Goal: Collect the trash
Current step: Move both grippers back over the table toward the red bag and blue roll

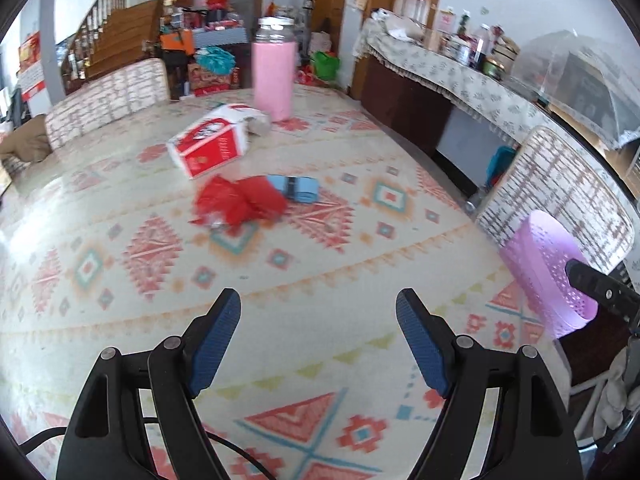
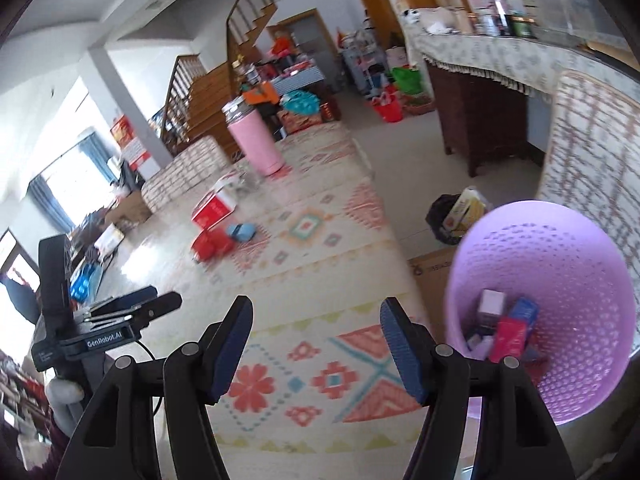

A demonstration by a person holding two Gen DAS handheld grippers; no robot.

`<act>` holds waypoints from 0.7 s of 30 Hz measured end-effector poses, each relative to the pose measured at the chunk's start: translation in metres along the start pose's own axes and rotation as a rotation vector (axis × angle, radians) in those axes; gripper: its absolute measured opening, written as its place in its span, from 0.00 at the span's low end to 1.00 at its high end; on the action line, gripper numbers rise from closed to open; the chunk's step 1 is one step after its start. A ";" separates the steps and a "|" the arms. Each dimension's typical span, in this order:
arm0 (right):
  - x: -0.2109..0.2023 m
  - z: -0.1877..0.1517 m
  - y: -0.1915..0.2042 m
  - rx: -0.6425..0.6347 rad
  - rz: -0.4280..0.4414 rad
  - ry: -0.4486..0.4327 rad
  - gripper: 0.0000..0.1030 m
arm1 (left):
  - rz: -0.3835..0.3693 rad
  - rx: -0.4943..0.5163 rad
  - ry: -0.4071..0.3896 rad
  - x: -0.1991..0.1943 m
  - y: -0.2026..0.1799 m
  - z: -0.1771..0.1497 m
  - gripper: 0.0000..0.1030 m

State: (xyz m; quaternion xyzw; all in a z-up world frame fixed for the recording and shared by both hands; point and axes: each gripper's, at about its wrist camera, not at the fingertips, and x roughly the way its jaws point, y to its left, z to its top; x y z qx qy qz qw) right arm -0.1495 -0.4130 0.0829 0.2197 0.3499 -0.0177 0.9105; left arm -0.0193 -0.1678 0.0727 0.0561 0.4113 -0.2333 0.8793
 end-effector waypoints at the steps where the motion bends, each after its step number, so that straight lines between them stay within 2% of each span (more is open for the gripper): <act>1: 0.004 -0.001 0.006 -0.009 0.001 0.009 0.69 | 0.002 -0.012 -0.001 -0.001 0.007 -0.001 0.77; 13: 0.050 -0.003 0.058 -0.092 -0.004 0.089 0.69 | 0.006 -0.172 0.027 0.015 0.084 -0.009 0.77; 21: 0.095 0.008 0.098 -0.171 -0.001 0.141 0.69 | 0.031 -0.241 0.057 0.022 0.114 -0.016 0.77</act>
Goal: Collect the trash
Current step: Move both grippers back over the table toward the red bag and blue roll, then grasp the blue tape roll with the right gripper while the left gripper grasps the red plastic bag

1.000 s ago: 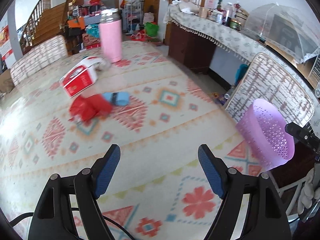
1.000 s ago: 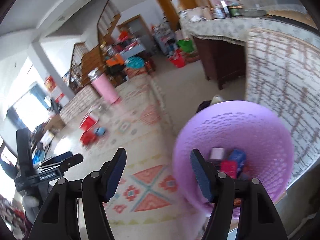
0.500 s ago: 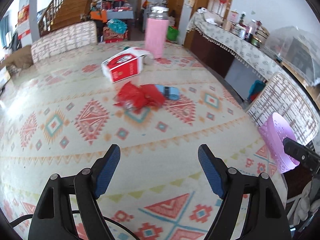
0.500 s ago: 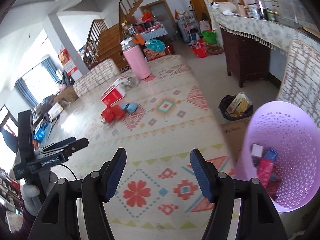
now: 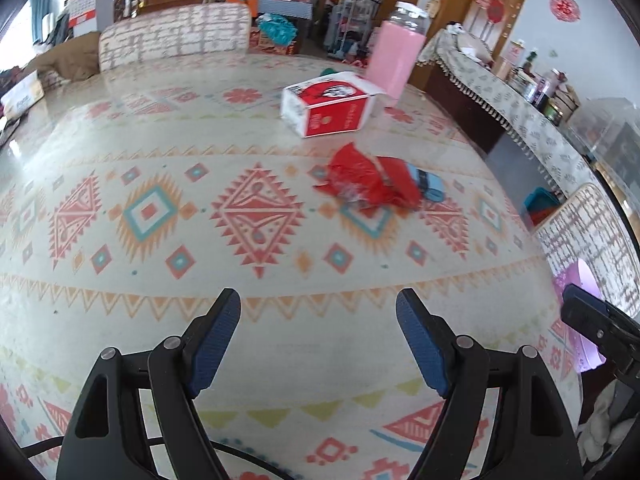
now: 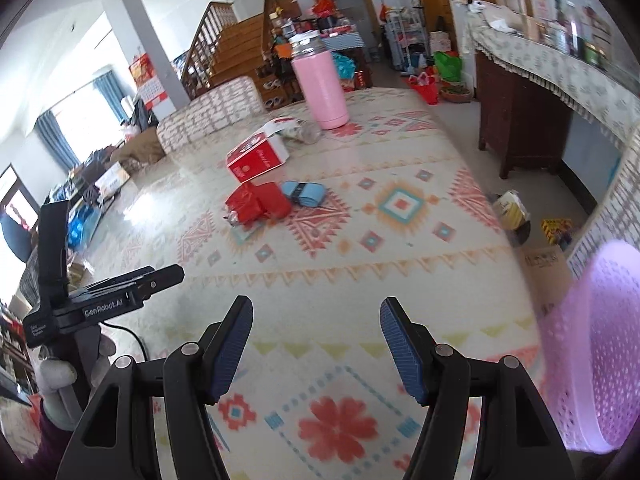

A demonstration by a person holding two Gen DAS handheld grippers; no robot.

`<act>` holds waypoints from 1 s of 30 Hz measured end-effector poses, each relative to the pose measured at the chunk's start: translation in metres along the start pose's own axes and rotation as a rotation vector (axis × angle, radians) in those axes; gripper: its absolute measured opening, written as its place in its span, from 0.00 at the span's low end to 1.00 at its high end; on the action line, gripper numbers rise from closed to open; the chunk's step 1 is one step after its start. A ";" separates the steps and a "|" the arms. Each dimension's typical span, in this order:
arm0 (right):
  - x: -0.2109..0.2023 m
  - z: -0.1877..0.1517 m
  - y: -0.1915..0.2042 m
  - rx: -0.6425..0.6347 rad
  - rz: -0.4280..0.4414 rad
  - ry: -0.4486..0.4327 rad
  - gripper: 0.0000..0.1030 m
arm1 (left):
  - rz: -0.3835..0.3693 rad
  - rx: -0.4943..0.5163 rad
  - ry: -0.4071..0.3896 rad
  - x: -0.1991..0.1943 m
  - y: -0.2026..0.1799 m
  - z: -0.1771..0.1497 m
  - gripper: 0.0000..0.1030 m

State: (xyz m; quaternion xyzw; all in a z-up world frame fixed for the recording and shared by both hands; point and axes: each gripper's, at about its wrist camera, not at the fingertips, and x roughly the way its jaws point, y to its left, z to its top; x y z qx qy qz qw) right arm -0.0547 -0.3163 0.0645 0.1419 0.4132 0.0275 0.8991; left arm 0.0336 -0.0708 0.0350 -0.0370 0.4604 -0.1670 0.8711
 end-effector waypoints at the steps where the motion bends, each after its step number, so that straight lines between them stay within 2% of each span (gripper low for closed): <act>1: 0.006 0.004 0.004 -0.010 0.000 0.004 0.69 | 0.001 -0.011 0.006 0.001 0.004 0.000 0.77; 8: 0.053 0.037 0.026 -0.080 -0.028 0.029 0.69 | 0.002 -0.055 0.037 0.009 0.016 -0.003 0.77; 15: 0.088 0.085 0.024 -0.132 -0.090 0.004 0.68 | 0.019 -0.039 0.057 0.016 0.012 -0.006 0.77; 21: 0.140 0.107 0.031 -0.256 -0.123 0.071 0.68 | 0.024 -0.025 0.059 0.017 0.009 -0.006 0.79; 26: 0.169 0.117 0.023 -0.226 -0.023 0.126 0.68 | -0.024 -0.039 0.061 0.019 0.011 -0.004 0.87; 30: 0.181 0.112 0.024 -0.228 0.026 0.171 0.60 | -0.033 -0.013 0.068 0.021 0.008 -0.005 0.92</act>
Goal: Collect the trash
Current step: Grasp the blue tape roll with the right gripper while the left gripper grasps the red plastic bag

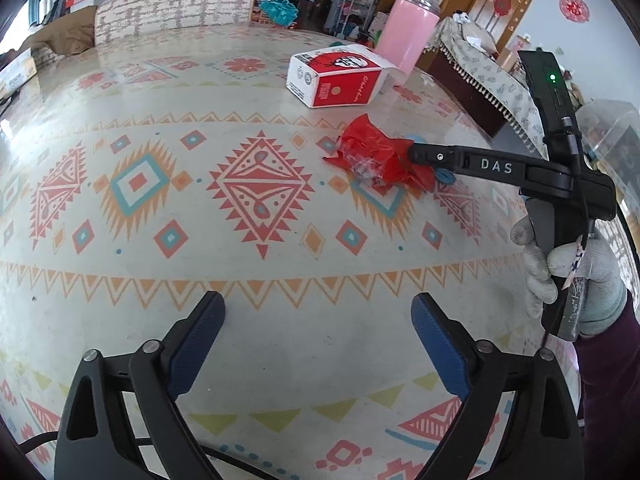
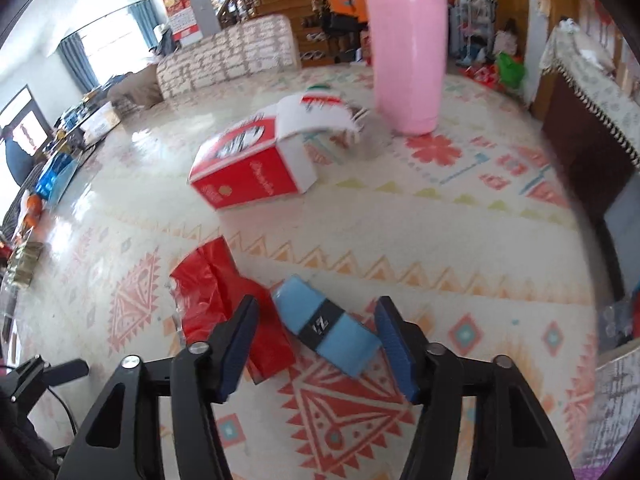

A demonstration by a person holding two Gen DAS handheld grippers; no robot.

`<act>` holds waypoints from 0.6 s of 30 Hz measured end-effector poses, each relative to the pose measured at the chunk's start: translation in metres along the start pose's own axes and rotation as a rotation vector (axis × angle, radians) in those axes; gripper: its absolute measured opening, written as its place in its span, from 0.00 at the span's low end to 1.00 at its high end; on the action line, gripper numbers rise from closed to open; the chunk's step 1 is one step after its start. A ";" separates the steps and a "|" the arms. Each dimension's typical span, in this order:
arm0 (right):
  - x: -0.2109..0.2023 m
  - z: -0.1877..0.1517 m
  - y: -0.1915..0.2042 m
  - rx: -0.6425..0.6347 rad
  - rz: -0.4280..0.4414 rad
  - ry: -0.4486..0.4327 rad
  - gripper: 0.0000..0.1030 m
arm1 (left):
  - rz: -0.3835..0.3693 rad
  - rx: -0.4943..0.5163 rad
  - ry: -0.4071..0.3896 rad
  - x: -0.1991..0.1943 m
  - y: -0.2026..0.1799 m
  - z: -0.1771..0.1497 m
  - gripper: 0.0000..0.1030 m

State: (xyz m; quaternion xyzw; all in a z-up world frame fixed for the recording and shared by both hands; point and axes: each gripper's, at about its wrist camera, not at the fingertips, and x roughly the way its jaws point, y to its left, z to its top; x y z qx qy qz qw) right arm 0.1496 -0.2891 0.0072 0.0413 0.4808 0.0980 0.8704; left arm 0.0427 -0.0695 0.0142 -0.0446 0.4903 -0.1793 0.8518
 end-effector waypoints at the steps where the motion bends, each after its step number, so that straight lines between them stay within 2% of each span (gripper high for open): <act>1: 0.000 -0.002 0.002 -0.008 -0.004 -0.001 0.52 | 0.001 0.003 0.000 0.000 0.000 0.000 0.92; 3: -0.003 -0.007 0.004 -0.007 0.020 0.014 0.38 | 0.005 0.007 -0.001 0.000 -0.001 0.000 0.92; 7: -0.012 -0.025 0.013 -0.003 0.125 0.069 0.30 | -0.003 -0.002 -0.008 0.000 0.001 0.000 0.92; 9: -0.017 -0.035 0.018 -0.014 0.176 0.080 0.30 | -0.004 -0.011 -0.016 -0.001 0.002 0.000 0.92; 11: -0.022 -0.041 0.020 -0.013 0.140 0.061 0.30 | 0.020 -0.007 -0.026 -0.001 0.002 -0.001 0.92; 13: -0.022 -0.044 0.024 -0.037 0.035 0.024 0.31 | 0.039 -0.003 -0.045 -0.004 0.002 -0.001 0.92; 14: -0.020 -0.044 0.025 -0.041 0.010 0.021 0.31 | 0.044 -0.003 -0.059 -0.006 0.002 -0.001 0.92; 18: -0.013 -0.041 0.033 -0.048 -0.017 -0.003 0.37 | 0.060 -0.002 -0.096 -0.011 0.004 0.000 0.92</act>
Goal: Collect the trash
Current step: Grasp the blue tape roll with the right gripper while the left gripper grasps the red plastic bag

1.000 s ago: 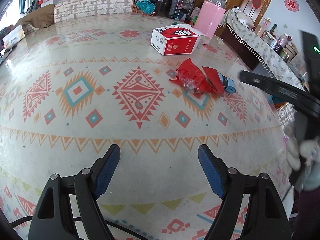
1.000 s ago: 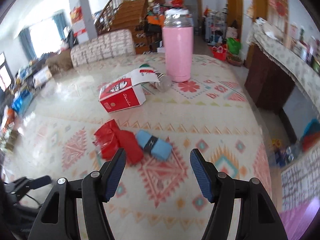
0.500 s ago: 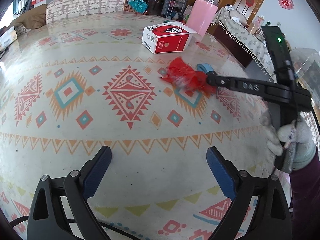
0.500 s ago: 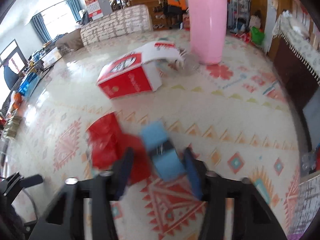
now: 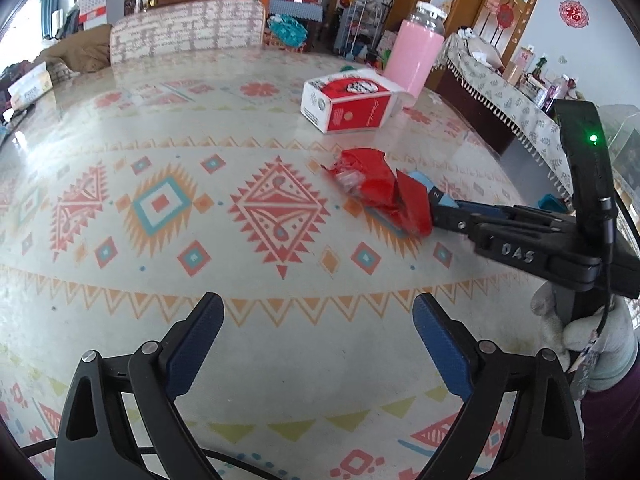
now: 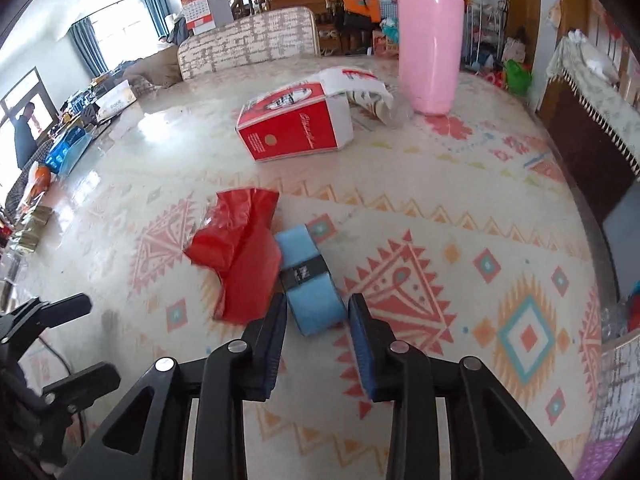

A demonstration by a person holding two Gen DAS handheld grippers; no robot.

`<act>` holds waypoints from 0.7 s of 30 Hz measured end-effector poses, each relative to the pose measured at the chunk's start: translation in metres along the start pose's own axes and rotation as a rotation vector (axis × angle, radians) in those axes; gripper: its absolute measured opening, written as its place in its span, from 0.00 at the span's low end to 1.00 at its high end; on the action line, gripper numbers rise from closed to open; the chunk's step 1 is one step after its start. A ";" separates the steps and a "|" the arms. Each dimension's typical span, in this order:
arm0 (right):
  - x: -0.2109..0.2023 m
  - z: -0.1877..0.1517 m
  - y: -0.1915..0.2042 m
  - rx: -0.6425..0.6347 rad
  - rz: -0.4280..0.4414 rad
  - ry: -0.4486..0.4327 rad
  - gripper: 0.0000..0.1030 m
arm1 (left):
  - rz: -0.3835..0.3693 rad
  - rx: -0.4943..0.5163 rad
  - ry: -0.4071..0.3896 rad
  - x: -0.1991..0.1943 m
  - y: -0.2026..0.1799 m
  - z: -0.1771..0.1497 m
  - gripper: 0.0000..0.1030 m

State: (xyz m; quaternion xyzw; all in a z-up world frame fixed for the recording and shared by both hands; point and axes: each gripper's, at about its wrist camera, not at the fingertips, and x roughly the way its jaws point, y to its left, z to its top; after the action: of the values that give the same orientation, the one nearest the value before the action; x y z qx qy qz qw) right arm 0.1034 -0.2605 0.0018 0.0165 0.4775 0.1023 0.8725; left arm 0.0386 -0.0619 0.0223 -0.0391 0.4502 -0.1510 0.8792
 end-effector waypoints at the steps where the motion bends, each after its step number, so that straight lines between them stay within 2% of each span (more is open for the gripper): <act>1: 0.001 0.000 0.005 -0.008 -0.008 -0.008 0.41 | 0.006 0.002 -0.005 0.000 0.000 0.000 0.92; 5: 0.001 0.002 0.014 -0.028 -0.017 -0.036 0.44 | 0.021 0.016 -0.004 0.003 -0.001 0.001 0.92; 6: 0.001 0.002 0.016 -0.030 -0.019 -0.039 0.39 | 0.022 0.019 -0.004 0.004 -0.001 0.001 0.92; 7: 0.000 0.001 0.016 -0.023 -0.005 -0.042 0.27 | 0.020 0.019 -0.004 0.004 -0.001 0.001 0.92; 10: -0.006 -0.005 0.010 0.022 0.046 -0.035 0.27 | 0.023 -0.004 0.012 0.003 0.001 0.004 0.92; 13: -0.019 -0.018 0.008 0.051 0.019 -0.038 0.27 | 0.008 -0.021 0.019 0.001 0.001 0.016 0.92; 16: -0.032 -0.037 0.005 0.079 0.020 -0.025 0.27 | 0.030 -0.012 0.021 0.003 -0.002 0.036 0.92; 21: -0.049 -0.066 0.000 0.138 0.073 -0.026 0.27 | 0.038 -0.025 0.065 0.035 -0.005 0.070 0.92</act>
State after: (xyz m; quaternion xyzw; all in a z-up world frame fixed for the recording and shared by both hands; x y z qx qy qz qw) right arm 0.0222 -0.2741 0.0064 0.0954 0.4711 0.1006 0.8711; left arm 0.1127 -0.0823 0.0369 -0.0367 0.4812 -0.1299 0.8661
